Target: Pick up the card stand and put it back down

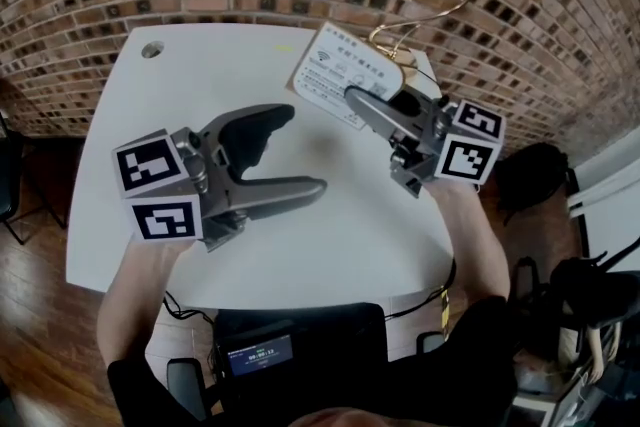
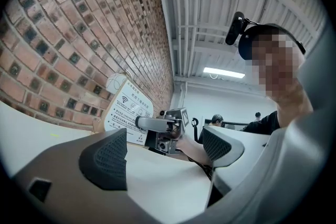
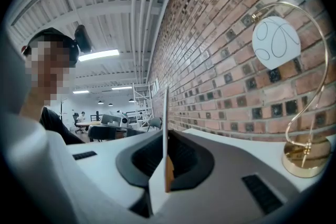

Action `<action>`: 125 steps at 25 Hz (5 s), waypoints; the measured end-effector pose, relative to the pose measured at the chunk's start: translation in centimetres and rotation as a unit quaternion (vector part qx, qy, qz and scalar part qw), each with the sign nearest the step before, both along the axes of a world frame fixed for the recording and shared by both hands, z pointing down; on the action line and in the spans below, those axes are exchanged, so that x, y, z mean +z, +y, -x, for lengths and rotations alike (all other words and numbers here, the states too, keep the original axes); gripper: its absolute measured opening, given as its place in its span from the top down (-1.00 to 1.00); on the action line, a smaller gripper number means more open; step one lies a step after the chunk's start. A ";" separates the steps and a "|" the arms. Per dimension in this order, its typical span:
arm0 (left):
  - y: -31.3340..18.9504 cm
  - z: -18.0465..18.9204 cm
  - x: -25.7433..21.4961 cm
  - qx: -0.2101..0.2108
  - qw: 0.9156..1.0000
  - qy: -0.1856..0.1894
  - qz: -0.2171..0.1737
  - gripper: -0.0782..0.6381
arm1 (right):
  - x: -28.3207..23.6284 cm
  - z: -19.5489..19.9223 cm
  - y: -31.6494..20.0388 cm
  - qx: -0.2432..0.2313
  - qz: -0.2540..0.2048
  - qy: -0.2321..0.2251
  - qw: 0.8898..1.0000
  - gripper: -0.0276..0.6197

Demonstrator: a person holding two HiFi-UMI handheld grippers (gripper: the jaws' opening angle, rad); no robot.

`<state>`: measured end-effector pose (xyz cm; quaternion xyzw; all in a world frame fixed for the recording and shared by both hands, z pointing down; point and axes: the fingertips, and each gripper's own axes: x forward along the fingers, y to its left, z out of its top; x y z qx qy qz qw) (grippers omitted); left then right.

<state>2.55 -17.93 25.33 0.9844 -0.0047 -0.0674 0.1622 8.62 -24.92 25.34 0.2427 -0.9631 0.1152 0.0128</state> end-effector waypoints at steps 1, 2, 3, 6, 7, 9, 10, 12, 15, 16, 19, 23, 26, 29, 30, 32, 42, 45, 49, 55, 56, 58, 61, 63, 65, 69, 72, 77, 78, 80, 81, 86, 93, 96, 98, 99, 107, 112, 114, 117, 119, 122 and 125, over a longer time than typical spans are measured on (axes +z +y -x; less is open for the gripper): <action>-0.2 -0.1 0.1 0.001 1.000 0.000 0.002 -0.46 | 0.1 0.0 -0.3 -0.001 0.002 -0.002 1.000 0.82; -0.5 -0.2 0.2 0.002 1.000 -0.001 0.003 -0.46 | 0.1 -0.1 -0.7 -0.003 0.002 -0.002 1.000 0.82; -0.7 -0.4 0.3 0.002 1.000 -0.002 0.004 -0.46 | 0.2 -0.1 -1.0 -0.004 0.002 -0.002 1.000 0.82; -1.5 -0.7 0.5 0.005 1.000 -0.004 0.009 -0.46 | 0.3 -0.1 -2.1 -0.007 0.003 -0.003 1.000 0.82; -1.7 -0.8 0.5 0.005 1.000 -0.004 0.010 -0.46 | 0.4 0.0 -2.5 -0.007 0.004 -0.003 1.000 0.82; -2.1 -1.0 0.4 0.007 1.000 -0.004 0.010 -0.46 | 0.4 0.1 -3.0 -0.009 0.005 -0.003 1.000 0.82; -2.3 -1.0 0.3 0.008 1.000 -0.003 0.010 -0.46 | 0.4 0.1 -3.3 -0.010 0.004 -0.002 1.000 0.82; -2.8 -1.1 0.2 0.009 1.000 0.000 0.011 -0.46 | 0.3 0.2 -3.8 -0.013 0.001 0.000 1.000 0.82; -3.7 -1.1 0.4 0.008 1.000 0.002 0.019 -0.46 | 0.2 0.4 -4.6 -0.015 -0.005 0.004 1.000 0.82; -3.9 -1.1 0.6 0.008 1.000 0.002 0.021 -0.46 | 0.1 0.5 -4.9 -0.015 -0.008 0.006 1.000 0.82; -4.7 -1.2 1.0 0.008 1.000 0.000 0.027 -0.46 | 0.5 0.5 -5.9 -0.016 -0.004 0.006 1.000 0.82; -5.9 -1.0 1.6 0.006 0.999 0.001 0.038 -0.46 | 0.7 0.6 -7.2 -0.017 -0.008 0.012 1.000 0.82; -6.8 -1.1 1.9 0.002 0.999 0.005 0.046 -0.46 | 1.2 0.5 -8.0 -0.021 -0.004 0.009 1.000 0.82; -7.3 -1.5 2.2 0.001 0.999 0.011 0.053 -0.46 | 1.4 0.5 -8.8 -0.024 -0.004 0.011 1.000 0.82; -7.5 -1.6 2.4 0.001 0.998 0.012 0.056 -0.46 | 1.4 0.6 -9.2 -0.026 -0.004 0.011 1.000 0.82; -7.8 -1.8 2.9 0.000 0.998 0.011 0.061 -0.46 | 1.6 0.6 -9.8 -0.028 -0.005 0.013 1.000 0.82; -9.0 -2.0 4.4 -0.011 0.996 0.019 0.083 -0.46 | 2.8 0.3 -12.2 -0.037 -0.009 0.023 0.999 0.82; -9.3 -1.9 4.5 -0.014 0.996 0.021 0.087 -0.46 | 3.4 0.3 -12.9 -0.039 -0.008 0.031 0.999 0.82; -9.6 -1.6 4.7 -0.019 0.995 0.022 0.092 -0.46 | 4.2 0.4 -14.3 -0.039 -0.010 0.047 0.998 0.82; -10.1 -0.9 5.0 -0.026 0.995 0.024 0.094 -0.46 | 5.5 0.8 -16.6 -0.038 -0.006 0.054 0.998 0.82; -10.2 -0.9 5.1 -0.027 0.995 0.024 0.096 -0.46 | 5.7 0.8 -17.0 -0.038 -0.004 0.054 0.998 0.82; -10.3 -0.9 5.2 -0.028 0.994 0.023 0.099 -0.46 | 6.3 0.8 -17.7 -0.037 -0.001 0.055 0.998 0.82; -10.5 -0.8 5.5 -0.030 0.994 0.022 0.102 -0.46 | 7.1 1.0 -18.8 -0.038 0.003 0.059 0.998 0.82; -10.6 -0.8 5.7 -0.031 0.994 0.021 0.104 -0.46 | 7.7 1.2 -19.5 -0.038 0.007 0.062 0.997 0.82; -10.7 -0.7 5.9 -0.033 0.994 0.020 0.106 -0.46 | 8.2 1.4 -20.3 -0.038 0.012 0.063 0.997 0.82; -10.8 -0.7 6.0 -0.034 0.993 0.018 0.108 -0.46 | 9.0 1.9 -21.6 -0.036 0.022 0.064 0.997 0.82; -10.8 -0.6 6.0 -0.035 0.993 0.019 0.107 -0.46 | 9.5 2.4 -22.2 -0.037 0.023 0.073 0.996 0.82; -10.9 -0.6 6.0 -0.036 0.993 0.018 0.107 -0.46 | 10.7 3.3 -22.8 -0.047 0.021 0.094 0.994 0.82; -10.9 -0.6 6.0 -0.037 0.993 0.019 0.108 -0.46 | 10.9 3.5 -22.9 -0.049 0.019 0.099 0.994 0.82; -10.9 -0.6 6.0 -0.037 0.993 0.018 0.108 -0.46 | 11.2 3.9 -23.2 -0.051 0.012 0.109 0.993 0.82; -10.9 -0.6 6.0 -0.037 0.993 0.018 0.108 -0.46 | 11.4 4.0 -23.4 -0.051 0.010 0.113 0.992 0.82; -11.0 -0.6 6.1 -0.038 0.993 0.017 0.109 -0.46 | 12.3 4.2 -24.3 -0.051 0.012 0.118 0.992 0.82; -11.0 -0.5 6.1 -0.038 0.993 0.018 0.110 -0.46 | 12.9 4.1 -24.9 -0.056 0.013 0.121 0.991 0.82; -11.0 -0.5 6.0 -0.039 0.993 0.018 0.109 -0.46 | 13.2 4.0 -25.0 -0.059 0.013 0.125 0.990 0.81; -11.0 -0.5 6.1 -0.039 0.993 0.018 0.109 -0.46 | 13.5 3.9 -25.1 -0.053 0.011 0.136 0.989 0.79; -10.9 -0.5 6.1 -0.038 0.993 0.018 0.108 -0.46 | 13.7 3.8 -25.2 -0.047 0.010 0.144 0.988 0.78; -11.0 -0.6 6.2 -0.038 0.993 0.018 0.111 -0.46 | 13.9 3.3 -25.4 -0.004 0.013 0.180 0.984 0.60; -10.9 -0.5 6.2 -0.037 0.993 0.018 0.110 -0.46 | 14.1 2.3 -25.2 0.029 0.024 0.199 0.979 0.60; -10.9 -0.4 6.2 -0.037 0.993 0.018 0.110 -0.46 | 14.2 1.8 -25.2 0.037 0.029 0.203 0.978 0.59; -10.8 -0.4 6.1 -0.038 0.993 0.018 0.110 -0.46 | 14.3 1.3 -24.9 0.044 0.034 0.207 0.977 0.59; -10.8 -0.4 6.1 -0.038 0.993 0.019 0.109 -0.46 | 14.1 1.2 -24.6 0.049 0.037 0.211 0.976 0.59; -10.8 -0.4 6.1 -0.038 0.993 0.019 0.110 -0.46 | 14.5 0.8 -24.2 0.055 0.043 0.224 0.972 0.59; -10.9 -0.3 6.2 -0.039 0.993 0.019 0.110 -0.46 | 15.2 0.3 -23.9 0.063 0.050 0.240 0.967 0.59</action>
